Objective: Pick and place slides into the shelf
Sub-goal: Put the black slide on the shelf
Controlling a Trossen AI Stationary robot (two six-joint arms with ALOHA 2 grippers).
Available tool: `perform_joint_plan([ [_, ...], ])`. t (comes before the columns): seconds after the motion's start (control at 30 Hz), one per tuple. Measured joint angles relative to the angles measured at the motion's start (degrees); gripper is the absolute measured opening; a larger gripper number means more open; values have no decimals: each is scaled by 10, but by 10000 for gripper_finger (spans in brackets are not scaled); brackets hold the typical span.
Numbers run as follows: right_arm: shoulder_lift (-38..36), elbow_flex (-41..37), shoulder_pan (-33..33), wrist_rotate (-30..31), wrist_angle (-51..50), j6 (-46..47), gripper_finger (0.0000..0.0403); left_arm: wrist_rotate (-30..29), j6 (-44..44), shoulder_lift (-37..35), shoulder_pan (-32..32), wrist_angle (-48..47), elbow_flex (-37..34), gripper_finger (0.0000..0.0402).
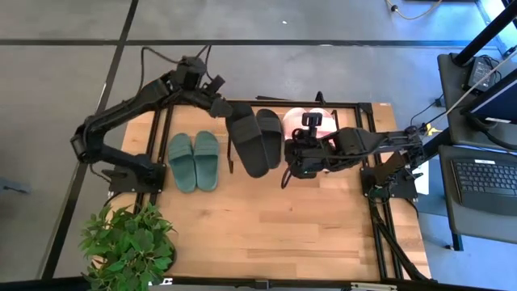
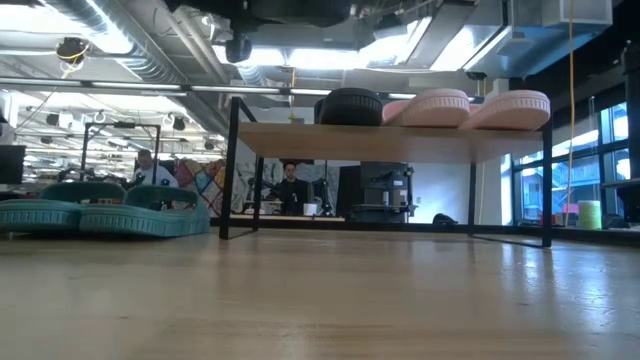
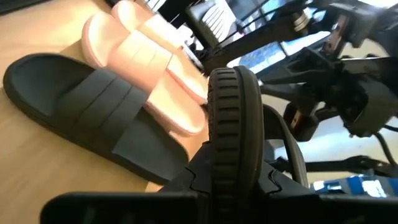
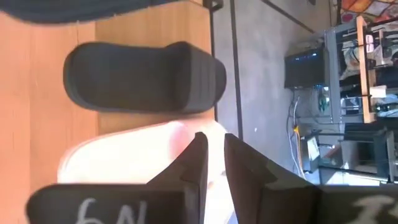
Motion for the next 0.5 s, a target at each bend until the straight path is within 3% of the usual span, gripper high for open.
perform_joint_plan([
  [0.2,-55,-110,0,0,79,-34,55,5,57,47,17,-93,66,29],
  [0.5,-245,-405,0,-40,415,-186,55,51,85,95,64,-133,89,29],
])
